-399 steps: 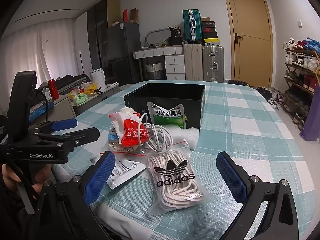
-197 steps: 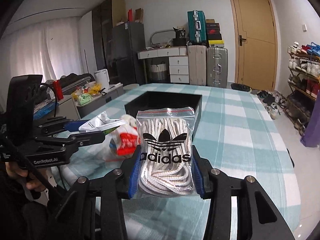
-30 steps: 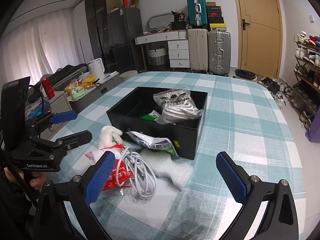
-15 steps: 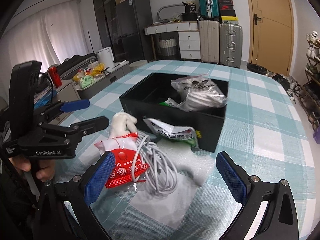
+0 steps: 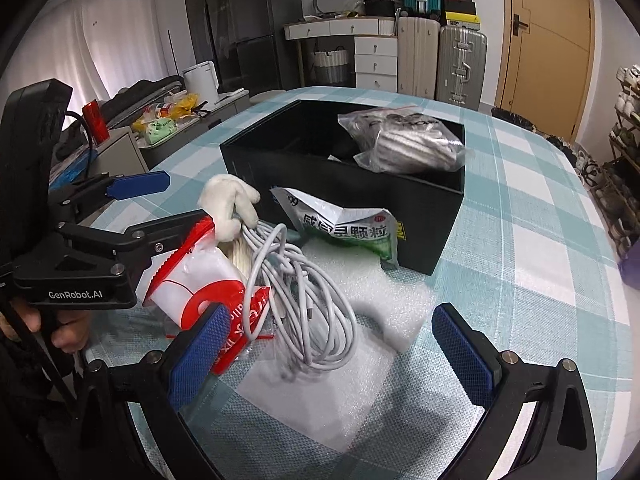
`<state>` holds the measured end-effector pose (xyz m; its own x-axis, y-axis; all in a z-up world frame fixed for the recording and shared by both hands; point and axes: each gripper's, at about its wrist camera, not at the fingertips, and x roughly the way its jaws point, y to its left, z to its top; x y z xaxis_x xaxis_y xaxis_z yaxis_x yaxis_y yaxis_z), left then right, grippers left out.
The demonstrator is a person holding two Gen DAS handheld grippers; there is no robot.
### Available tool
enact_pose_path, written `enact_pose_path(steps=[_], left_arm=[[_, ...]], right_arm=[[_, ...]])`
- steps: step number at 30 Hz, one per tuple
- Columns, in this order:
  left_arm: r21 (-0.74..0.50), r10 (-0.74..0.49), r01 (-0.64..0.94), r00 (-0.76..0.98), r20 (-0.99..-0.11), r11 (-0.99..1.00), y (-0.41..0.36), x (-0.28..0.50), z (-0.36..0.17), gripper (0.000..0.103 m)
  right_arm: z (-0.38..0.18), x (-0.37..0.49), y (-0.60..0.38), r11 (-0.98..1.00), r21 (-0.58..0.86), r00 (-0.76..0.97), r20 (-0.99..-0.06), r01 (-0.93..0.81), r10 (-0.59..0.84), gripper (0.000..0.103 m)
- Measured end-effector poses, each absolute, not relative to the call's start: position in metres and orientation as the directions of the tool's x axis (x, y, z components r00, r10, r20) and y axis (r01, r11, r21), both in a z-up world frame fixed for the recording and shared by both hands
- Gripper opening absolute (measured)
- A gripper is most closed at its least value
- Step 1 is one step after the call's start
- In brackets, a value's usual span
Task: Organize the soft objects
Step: 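Withdraw both tools from the box toward the plush toy and cable coil, then grasp the plush toy with the left tool while the right tool grasps the cable coil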
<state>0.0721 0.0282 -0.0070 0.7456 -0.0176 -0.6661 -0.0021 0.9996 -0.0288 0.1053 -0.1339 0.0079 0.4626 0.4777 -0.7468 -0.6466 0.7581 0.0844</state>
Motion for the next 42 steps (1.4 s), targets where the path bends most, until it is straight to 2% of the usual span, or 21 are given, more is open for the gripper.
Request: enact_pose_path(steps=[6, 8, 10, 19, 29, 42], left_arm=[[-0.024, -0.020, 0.005, 0.743, -0.669, 1.000, 0.028, 0.073, -0.007, 0.090], [-0.017, -0.018, 0.009, 0.743, -0.669, 1.000, 0.026, 0.072, -0.008, 0.090], [-0.009, -0.018, 0.016, 0.743, -0.669, 1.000, 0.024, 0.072, -0.008, 0.090], [-0.005, -0.019, 0.022, 0.741, -0.671, 1.000, 0.021, 0.071, -0.010, 0.090], [-0.005, -0.025, 0.029, 0.738, -0.674, 1.000, 0.019, 0.069, -0.011, 0.090], [0.007, -0.050, 0.075, 0.723, -0.689, 0.997, 0.008, 0.072, -0.016, 0.090]], right_arm=[[0.007, 0.106, -0.133, 0.745, 0.088, 0.447, -0.751, -0.661, 0.485, 0.101], [0.007, 0.105, -0.132, 0.742, 0.090, 0.443, -0.752, -0.664, 0.488, 0.095], [0.007, 0.105, -0.132, 0.738, 0.094, 0.441, -0.749, -0.668, 0.495, 0.083], [0.010, 0.103, -0.138, 0.738, 0.090, 0.449, -0.742, -0.668, 0.497, 0.062], [0.008, 0.108, -0.163, 0.788, 0.092, 0.477, -0.752, -0.608, 0.455, 0.062], [0.004, 0.112, -0.169, 0.773, 0.166, 0.436, -0.745, -0.613, 0.505, 0.062]])
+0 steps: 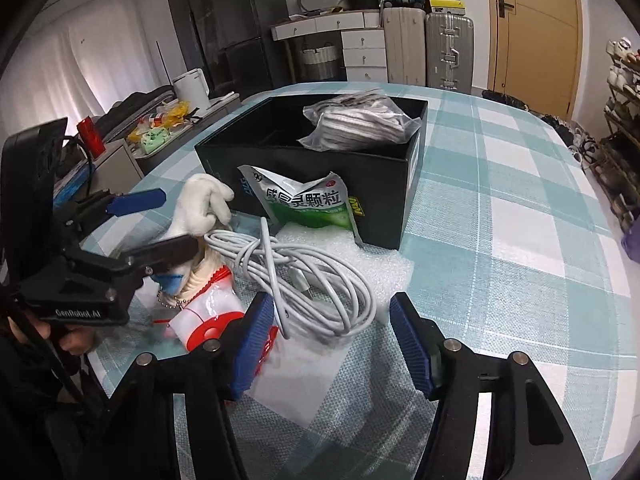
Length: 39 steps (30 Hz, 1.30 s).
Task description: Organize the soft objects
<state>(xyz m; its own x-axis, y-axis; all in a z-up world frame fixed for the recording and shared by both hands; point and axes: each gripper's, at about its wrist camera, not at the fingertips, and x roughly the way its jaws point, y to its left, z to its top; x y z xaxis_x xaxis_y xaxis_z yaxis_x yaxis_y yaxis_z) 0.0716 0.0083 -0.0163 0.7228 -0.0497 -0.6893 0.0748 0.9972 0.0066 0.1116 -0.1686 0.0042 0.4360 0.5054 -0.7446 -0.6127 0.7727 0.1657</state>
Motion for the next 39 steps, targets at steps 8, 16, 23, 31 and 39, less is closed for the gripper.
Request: enact_pose_path(steps=[8, 16, 23, 31, 39], left_arm=[[0.010, -0.064, 0.098, 0.716, -0.695, 0.995, 0.005, 0.072, -0.019, 0.088], [-0.018, -0.110, 0.136, 0.709, -0.697, 0.991, 0.002, 0.069, -0.018, 0.065], [-0.040, -0.145, 0.165, 0.697, -0.703, 0.985, 0.000, 0.068, -0.017, 0.045], [-0.058, -0.154, 0.159, 0.699, -0.698, 0.986, 0.003, 0.068, -0.016, 0.030], [-0.076, -0.166, 0.156, 0.714, -0.680, 0.985, 0.006, 0.066, -0.011, 0.026]], right_arm=[[0.009, 0.097, -0.170, 0.718, 0.190, 0.395, -0.728, -0.669, 0.561, 0.062], [0.010, 0.095, -0.162, 0.677, 0.213, 0.359, -0.716, -0.705, 0.599, 0.054], [0.009, 0.103, -0.149, 0.642, 0.247, 0.311, -0.715, -0.725, 0.626, 0.053], [0.003, 0.111, -0.139, 0.635, 0.283, 0.285, -0.714, -0.719, 0.640, 0.050], [0.004, 0.112, -0.134, 0.643, 0.300, 0.290, -0.705, -0.705, 0.647, 0.029]])
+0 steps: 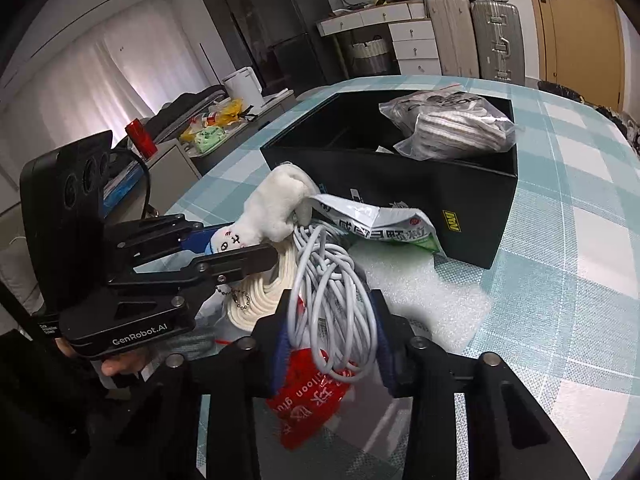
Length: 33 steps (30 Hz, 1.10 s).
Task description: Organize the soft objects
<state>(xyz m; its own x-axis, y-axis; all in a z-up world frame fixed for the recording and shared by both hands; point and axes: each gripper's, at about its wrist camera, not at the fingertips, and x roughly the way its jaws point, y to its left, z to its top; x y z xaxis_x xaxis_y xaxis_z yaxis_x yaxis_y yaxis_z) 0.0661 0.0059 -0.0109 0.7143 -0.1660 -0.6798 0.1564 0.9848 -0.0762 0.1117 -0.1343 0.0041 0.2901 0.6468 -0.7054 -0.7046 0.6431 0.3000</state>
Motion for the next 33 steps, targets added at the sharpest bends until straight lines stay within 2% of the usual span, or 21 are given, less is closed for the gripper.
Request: enact_pose_path(steps=[4, 10, 33], left_arm=[[-0.078, -0.173, 0.162, 0.726, -0.665, 0.984, 0.005, 0.062, -0.005, 0.026], [-0.081, -0.177, 0.164, 0.748, -0.640, 0.983, 0.008, 0.057, 0.005, 0.025], [-0.095, -0.195, 0.172, 0.790, -0.582, 0.980, 0.010, 0.046, 0.028, 0.024]], right_arm=[[0.010, 0.106, -0.136, 0.656, 0.271, 0.331, -0.692, -0.705, 0.641, 0.023], [0.023, 0.096, -0.144, 0.666, 0.232, 0.383, -0.665, -0.709, 0.640, 0.018], [0.076, 0.073, -0.176, 0.651, 0.221, 0.466, -0.538, -0.726, 0.702, 0.014]])
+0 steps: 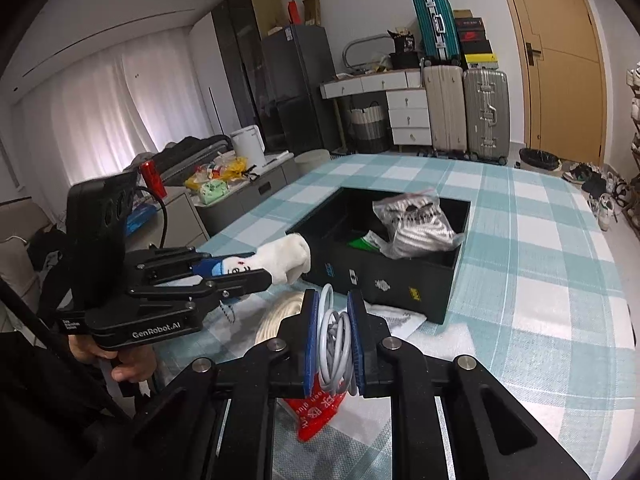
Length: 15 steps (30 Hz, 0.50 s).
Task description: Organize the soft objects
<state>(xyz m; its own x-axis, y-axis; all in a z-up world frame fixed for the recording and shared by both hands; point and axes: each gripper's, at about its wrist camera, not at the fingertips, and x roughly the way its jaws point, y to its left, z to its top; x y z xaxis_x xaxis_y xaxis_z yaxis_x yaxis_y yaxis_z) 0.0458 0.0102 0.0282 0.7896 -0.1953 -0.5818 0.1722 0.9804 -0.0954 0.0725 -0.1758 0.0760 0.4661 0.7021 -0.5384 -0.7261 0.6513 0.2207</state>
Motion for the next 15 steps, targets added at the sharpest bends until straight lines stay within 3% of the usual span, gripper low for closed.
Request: enact_pose_path(steps=[15], left_arm=[[-0.093, -0.192, 0.169, 0.813, -0.550, 0.981, 0.012, 0.041, 0.041, 0.024]], right_arm=[[0.106, 0.064, -0.191, 0.647, 0.207, 0.517, -0.449, -0.734, 0.729, 0.014]])
